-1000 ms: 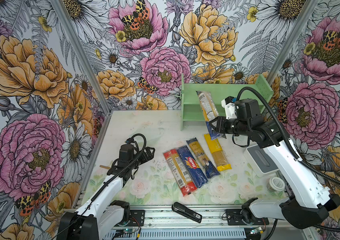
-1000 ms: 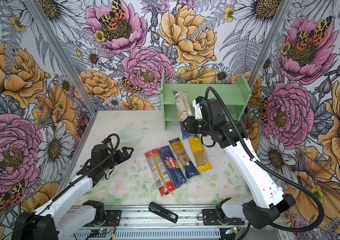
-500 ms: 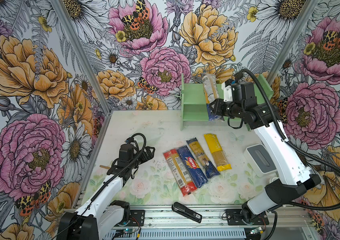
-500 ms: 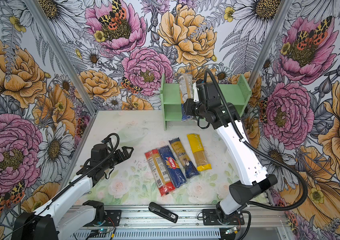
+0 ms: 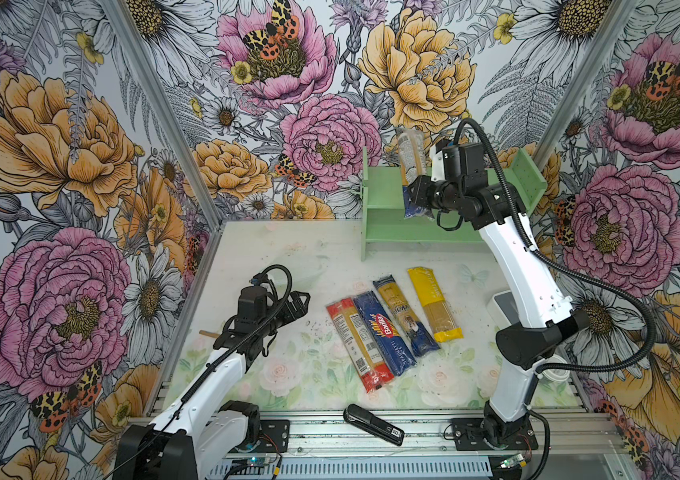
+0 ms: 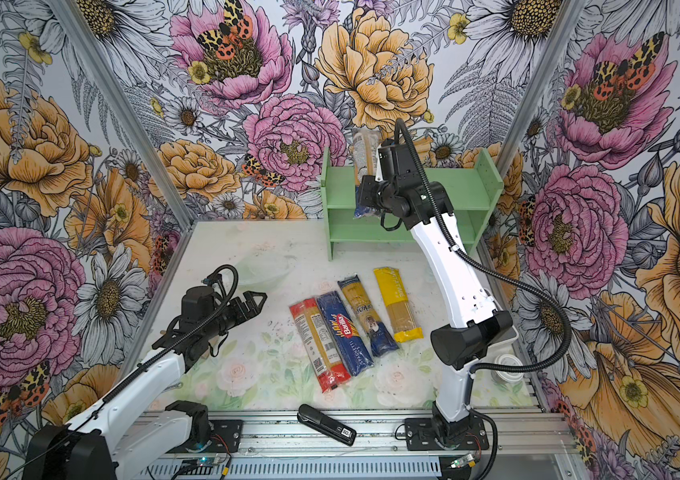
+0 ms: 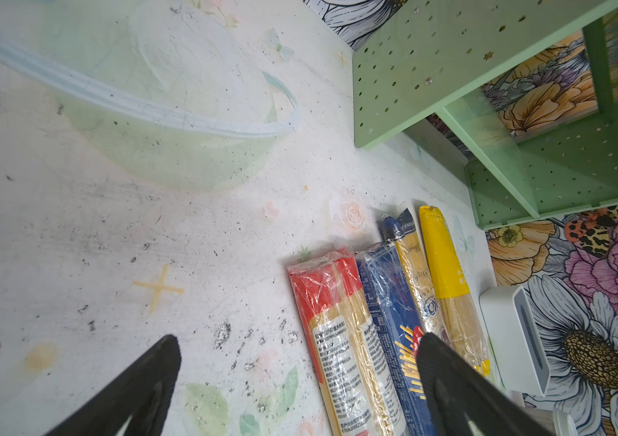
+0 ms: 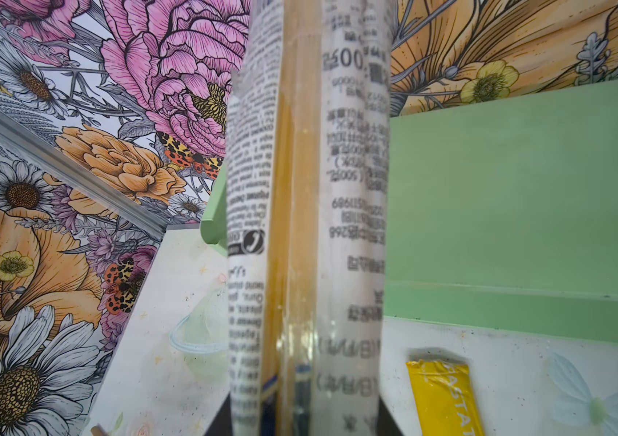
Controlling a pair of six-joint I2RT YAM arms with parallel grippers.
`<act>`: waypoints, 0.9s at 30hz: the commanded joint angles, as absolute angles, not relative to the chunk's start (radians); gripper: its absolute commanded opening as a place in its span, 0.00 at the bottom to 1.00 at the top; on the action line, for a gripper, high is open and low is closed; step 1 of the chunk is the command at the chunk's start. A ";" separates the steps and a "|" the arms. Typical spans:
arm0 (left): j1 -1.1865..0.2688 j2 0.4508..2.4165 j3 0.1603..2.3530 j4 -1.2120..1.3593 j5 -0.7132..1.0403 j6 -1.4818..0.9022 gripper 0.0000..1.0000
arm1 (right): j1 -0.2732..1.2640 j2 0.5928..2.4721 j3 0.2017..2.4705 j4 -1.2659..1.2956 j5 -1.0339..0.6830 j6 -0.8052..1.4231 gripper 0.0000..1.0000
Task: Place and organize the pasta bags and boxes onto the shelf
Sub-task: 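Lift the bag upright and carry it toward the green shelf, then lower the upright bag onto the lower shelf tier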
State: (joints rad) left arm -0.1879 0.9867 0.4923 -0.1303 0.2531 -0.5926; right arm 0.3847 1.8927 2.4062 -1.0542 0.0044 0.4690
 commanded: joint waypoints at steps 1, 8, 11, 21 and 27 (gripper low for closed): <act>-0.198 0.988 0.522 -0.124 0.265 -0.571 0.99 | 0.376 1.918 2.521 -0.901 0.029 0.448 0.00; -0.199 0.979 0.525 -0.128 0.272 -0.569 0.99 | 0.376 2.034 2.651 -0.897 0.057 0.405 0.00; -0.199 0.979 0.525 -0.129 0.272 -0.569 0.99 | 0.377 2.064 2.661 -0.886 0.074 0.397 0.00; -0.201 0.980 0.525 -0.133 0.269 -0.569 0.99 | 0.375 2.119 2.662 -0.832 0.087 0.378 0.00; -0.201 0.985 0.526 -0.133 0.268 -0.568 0.99 | 0.376 2.140 2.663 -0.797 0.087 0.377 0.00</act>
